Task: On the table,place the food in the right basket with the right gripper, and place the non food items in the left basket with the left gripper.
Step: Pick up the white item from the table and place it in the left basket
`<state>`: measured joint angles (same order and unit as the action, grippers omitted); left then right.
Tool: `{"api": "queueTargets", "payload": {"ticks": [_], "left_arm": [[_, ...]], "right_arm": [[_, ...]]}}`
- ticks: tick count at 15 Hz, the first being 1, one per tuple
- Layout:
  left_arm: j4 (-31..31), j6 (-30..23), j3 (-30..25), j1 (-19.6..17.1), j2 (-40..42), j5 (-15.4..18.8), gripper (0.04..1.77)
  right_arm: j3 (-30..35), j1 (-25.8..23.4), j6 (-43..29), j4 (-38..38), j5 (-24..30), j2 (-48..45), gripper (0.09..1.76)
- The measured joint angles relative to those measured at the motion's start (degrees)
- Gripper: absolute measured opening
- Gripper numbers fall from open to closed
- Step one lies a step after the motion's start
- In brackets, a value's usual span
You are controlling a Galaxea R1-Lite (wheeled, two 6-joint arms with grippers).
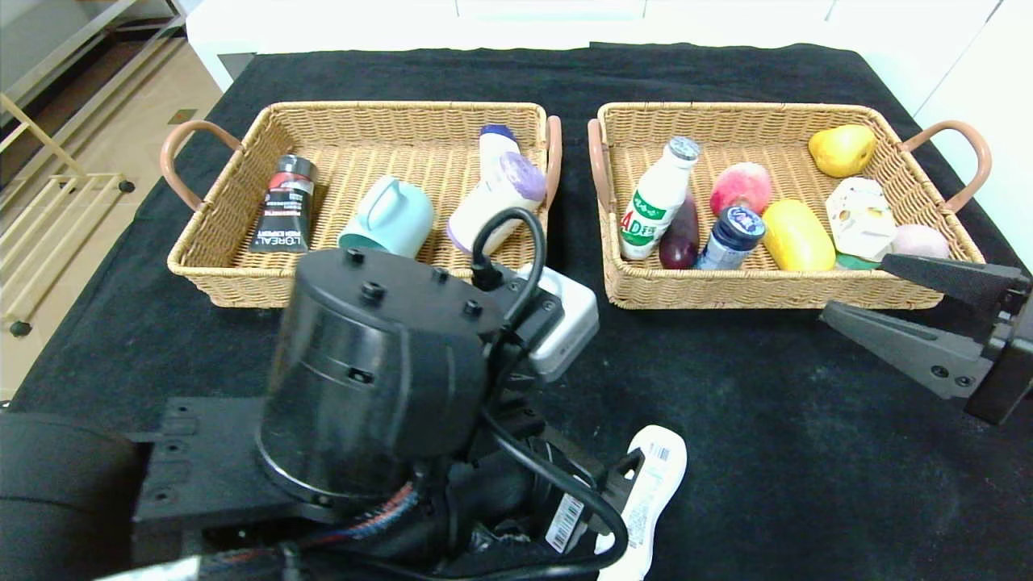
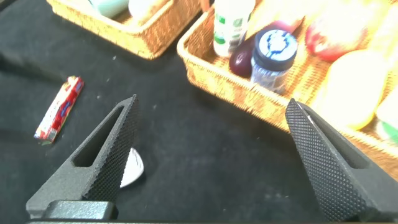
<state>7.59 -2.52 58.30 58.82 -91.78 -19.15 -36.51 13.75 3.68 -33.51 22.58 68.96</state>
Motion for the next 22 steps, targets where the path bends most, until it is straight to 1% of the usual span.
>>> {"api": "queueTargets", "payload": {"ticks": [4, 7, 16, 19, 21, 22], "left_arm": [[-0.1, 0.6, 1.9, 3.6, -5.2, -2.2, 1.71], [0.0, 1.1, 2.2, 4.6, -8.1, -3.6, 1.71], [0.4, 1.0, 2.6, 5.2, -13.6, -4.2, 1.72], [3.4, 1.2, 2.5, 5.2, -14.9, -4.2, 1.72], [3.6, 1.2, 2.3, 5.2, -15.5, -4.3, 1.72], [3.5, 1.2, 2.2, 5.2, -15.6, -4.2, 1.56]], "right_arm": [[-1.3, -2.3, -1.0, 0.3, 0.1, -1.0, 1.71], [-2.1, -3.4, -1.9, 0.3, 0.1, -1.3, 1.71], [-3.0, -5.5, -2.1, 0.3, 0.4, -2.0, 1.71], [-3.0, -5.6, -2.1, 0.3, 0.4, -2.2, 1.71], [-3.0, -5.6, -2.0, 0.4, 0.4, -2.3, 1.71], [-2.9, -5.6, -2.1, 0.3, 0.4, -2.3, 1.71]]}}
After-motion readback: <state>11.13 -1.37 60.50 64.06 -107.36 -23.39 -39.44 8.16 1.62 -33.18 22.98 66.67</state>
